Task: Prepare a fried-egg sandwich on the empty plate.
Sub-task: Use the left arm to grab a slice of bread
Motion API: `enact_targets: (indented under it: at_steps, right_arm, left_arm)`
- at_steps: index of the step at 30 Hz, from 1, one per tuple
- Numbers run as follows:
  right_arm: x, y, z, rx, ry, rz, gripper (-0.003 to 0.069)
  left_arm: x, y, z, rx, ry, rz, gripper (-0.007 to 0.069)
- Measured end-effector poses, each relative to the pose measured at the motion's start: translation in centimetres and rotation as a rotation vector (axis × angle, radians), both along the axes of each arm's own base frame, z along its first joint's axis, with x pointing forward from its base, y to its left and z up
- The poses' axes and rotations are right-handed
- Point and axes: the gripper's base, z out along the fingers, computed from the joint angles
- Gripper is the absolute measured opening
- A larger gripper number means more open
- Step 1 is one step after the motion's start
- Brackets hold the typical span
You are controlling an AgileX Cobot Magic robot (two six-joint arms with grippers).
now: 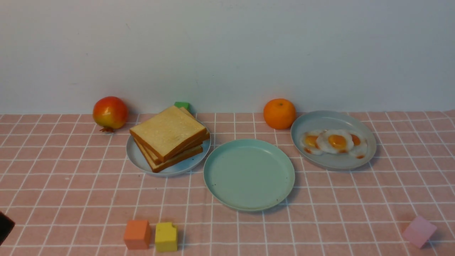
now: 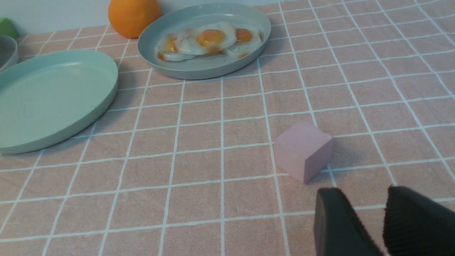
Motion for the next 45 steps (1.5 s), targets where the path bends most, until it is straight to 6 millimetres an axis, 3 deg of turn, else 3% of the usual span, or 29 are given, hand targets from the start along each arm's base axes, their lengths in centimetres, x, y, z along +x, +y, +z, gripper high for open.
enact_targets:
  at_steps: [5,11,15,16,24,27,29,30,31,34,39,40,42,45]
  right_arm:
    - [0.0,0.0,0.0,0.000,0.000,0.000,0.0240]
    - [0.0,0.0,0.1,0.011,-0.010,-0.001,0.0240]
    - [0.2,0.4,0.7,0.232,-0.085,-0.020,0.0240]
    - [0.3,0.5,1.3,0.384,-0.138,-0.036,0.0240]
    - [0.3,0.4,3.5,0.650,-0.295,-0.061,0.0240]
    - [-0.2,1.1,6.3,0.630,-0.221,0.015,0.0223]
    - [-0.9,2.1,10.9,0.469,-0.045,0.149,0.0177]
    - [-1.0,2.3,11.6,0.437,-0.011,0.167,0.0169]
    - [-1.0,2.7,14.9,0.277,0.163,0.259,0.0127]
    - [-0.2,3.0,18.6,0.098,0.350,0.363,0.0074]
    - [0.7,3.7,22.2,-0.026,0.374,0.506,0.0026]
    - [0.6,4.2,23.4,-0.067,0.343,0.595,0.0020]
    - [0.6,4.5,23.8,-0.080,0.329,0.636,0.0020]
    - [0.2,5.0,24.4,-0.098,0.302,0.724,0.0020]
  left_arm:
    - [3.0,-1.4,2.7,0.241,0.253,-0.225,0.0013]
    - [5.9,-3.7,5.1,0.358,0.280,-0.436,0.0013]
    - [7.6,-5.8,4.7,0.378,0.364,-0.556,0.0013]
    - [8.3,-6.7,4.3,0.400,0.413,-0.612,0.0013]
    - [10.7,-9.0,3.0,0.423,0.489,-0.695,0.0013]
    - [11.2,-9.1,3.2,0.478,0.439,-0.713,0.0013]
    - [12.7,-9.6,4.0,0.567,0.405,-0.738,0.0013]
    - [12.7,-9.6,4.0,0.567,0.405,-0.738,0.0013]
    - [14.4,-10.1,5.1,0.622,0.405,-0.745,0.0013]
    - [17.5,-11.2,5.5,0.678,0.456,-0.757,0.0013]
    - [21.2,-12.6,4.5,0.725,0.535,-0.781,0.0013]
    - [23.1,-13.4,4.2,0.740,0.545,-0.784,0.0013]
    - [24.1,-13.7,4.0,0.750,0.547,-0.783,0.0013]
    - [27.3,-14.7,2.9,0.821,0.544,-0.780,0.0013]
